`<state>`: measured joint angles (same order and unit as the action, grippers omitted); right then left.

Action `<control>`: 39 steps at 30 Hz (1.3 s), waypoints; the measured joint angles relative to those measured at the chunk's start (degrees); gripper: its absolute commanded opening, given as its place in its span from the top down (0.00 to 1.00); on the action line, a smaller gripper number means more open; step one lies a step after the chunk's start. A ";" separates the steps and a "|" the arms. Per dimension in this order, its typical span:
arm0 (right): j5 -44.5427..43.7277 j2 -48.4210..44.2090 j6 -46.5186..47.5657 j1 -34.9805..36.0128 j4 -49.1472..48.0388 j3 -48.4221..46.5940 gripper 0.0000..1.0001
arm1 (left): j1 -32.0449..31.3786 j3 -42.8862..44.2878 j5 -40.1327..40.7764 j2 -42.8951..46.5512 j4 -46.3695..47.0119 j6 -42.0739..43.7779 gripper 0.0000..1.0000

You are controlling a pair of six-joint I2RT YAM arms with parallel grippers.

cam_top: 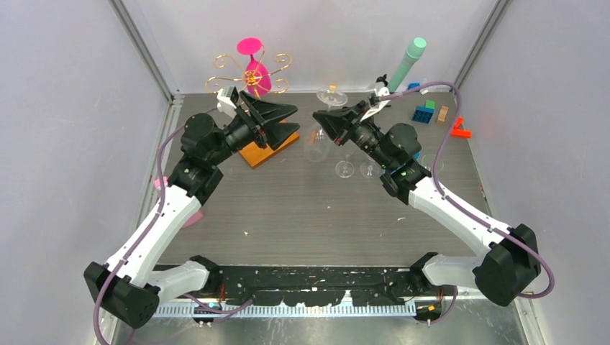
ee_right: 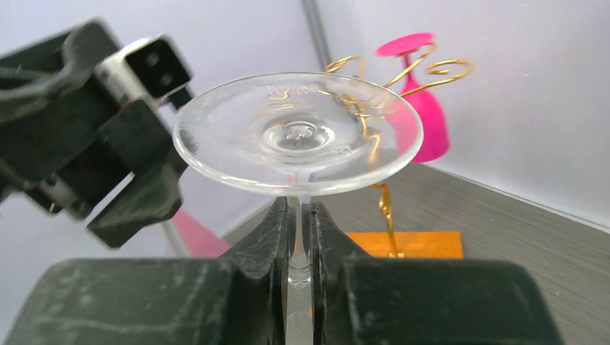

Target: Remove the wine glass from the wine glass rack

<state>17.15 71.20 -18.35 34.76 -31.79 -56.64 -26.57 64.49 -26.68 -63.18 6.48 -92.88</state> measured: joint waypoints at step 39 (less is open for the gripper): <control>-33.97 -4.70 -47.84 -0.09 -14.64 8.98 1.00 | -5.38 -1.07 0.09 -8.48 13.16 -4.79 0.74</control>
<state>-16.82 66.50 -66.19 34.68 -46.44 -47.66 -31.94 63.42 -26.59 -71.66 19.64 -97.67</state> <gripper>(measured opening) 0.152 0.321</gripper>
